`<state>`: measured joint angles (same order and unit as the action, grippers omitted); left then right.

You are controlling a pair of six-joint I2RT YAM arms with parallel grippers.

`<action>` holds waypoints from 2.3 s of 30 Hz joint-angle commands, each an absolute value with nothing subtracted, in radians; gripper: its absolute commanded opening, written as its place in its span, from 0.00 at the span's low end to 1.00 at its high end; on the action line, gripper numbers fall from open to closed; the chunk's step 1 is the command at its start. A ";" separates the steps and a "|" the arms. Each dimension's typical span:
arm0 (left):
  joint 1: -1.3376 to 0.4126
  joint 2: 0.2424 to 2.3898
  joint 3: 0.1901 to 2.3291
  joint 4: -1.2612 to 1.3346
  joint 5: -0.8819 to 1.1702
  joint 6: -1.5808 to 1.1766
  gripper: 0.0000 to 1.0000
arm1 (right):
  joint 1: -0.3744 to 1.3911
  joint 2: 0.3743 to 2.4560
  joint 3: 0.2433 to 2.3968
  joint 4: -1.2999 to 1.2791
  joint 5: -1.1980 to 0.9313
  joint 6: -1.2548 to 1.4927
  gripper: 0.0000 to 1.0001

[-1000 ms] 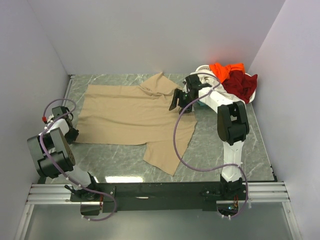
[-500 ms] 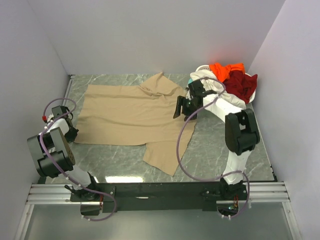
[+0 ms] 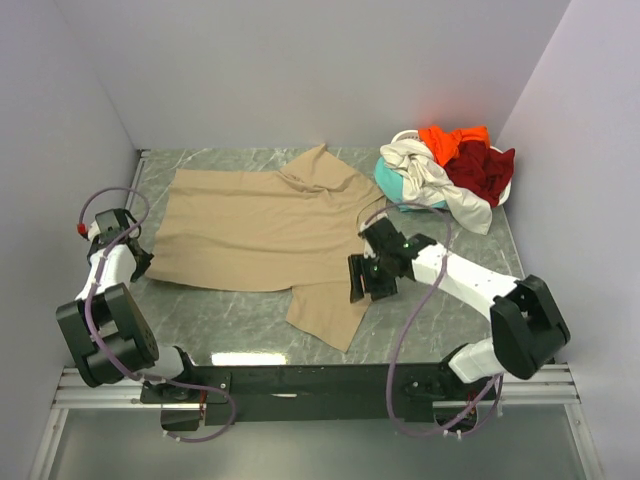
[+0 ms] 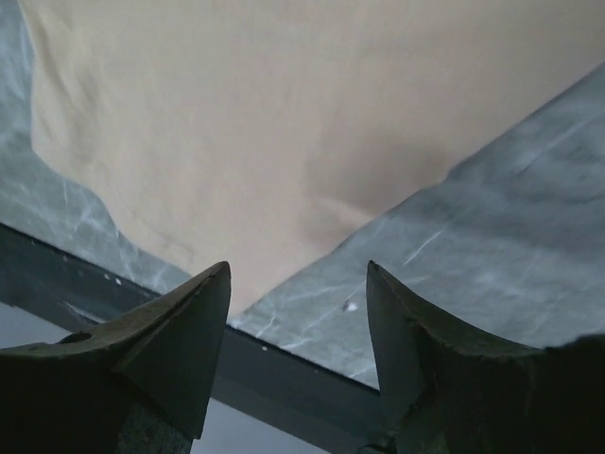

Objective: Fold and stack the t-shirts
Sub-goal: Fold the tshirt

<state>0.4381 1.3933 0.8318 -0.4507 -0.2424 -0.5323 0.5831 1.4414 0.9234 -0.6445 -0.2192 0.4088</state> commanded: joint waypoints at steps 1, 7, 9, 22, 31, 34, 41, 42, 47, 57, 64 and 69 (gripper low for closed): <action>0.439 1.356 0.813 -0.454 -0.233 -0.509 0.01 | 0.655 1.365 0.859 -0.635 -0.230 0.483 0.65; 0.439 1.351 0.810 -0.449 -0.251 -0.512 0.01 | 0.791 1.332 0.770 -0.609 -0.227 0.580 0.63; 0.439 1.351 0.808 -0.445 -0.258 -0.512 0.01 | 0.845 1.325 0.753 -0.595 -0.227 0.615 0.63; 0.402 1.364 0.807 -0.445 -0.273 -0.517 0.01 | 1.063 1.433 0.761 -0.548 -0.147 0.768 0.62; 0.390 1.358 0.805 -0.443 -0.267 -0.514 0.01 | 1.092 1.509 0.781 -0.545 -0.077 0.813 0.56; 0.385 1.353 0.804 -0.442 -0.268 -0.514 0.01 | 1.094 1.516 0.781 -0.552 -0.058 0.821 0.53; 0.380 1.353 0.804 -0.440 -0.272 -0.514 0.01 | 1.094 1.542 0.792 -0.594 -0.006 0.827 0.36; 0.379 1.351 0.804 -0.439 -0.272 -0.514 0.01 | 1.092 1.548 0.796 -0.598 -0.003 0.825 0.34; 0.379 1.355 0.804 -0.440 -0.268 -0.512 0.01 | 1.094 1.560 0.815 -0.623 -0.002 0.804 0.08; 0.382 1.241 0.827 -0.541 -0.250 -0.515 0.00 | 1.092 1.396 0.928 -0.860 -0.023 0.750 0.00; 0.387 1.114 0.828 -0.601 -0.276 -0.532 0.01 | 1.094 1.322 0.989 -1.026 -0.038 0.724 0.00; 0.385 1.066 0.864 -0.643 -0.285 -0.549 0.01 | 1.092 1.304 1.025 -1.100 -0.017 0.704 0.00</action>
<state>0.3828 1.1042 0.8112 -0.6052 -0.2607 -0.5388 1.0882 1.3334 0.9771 -0.9920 -0.0418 0.7265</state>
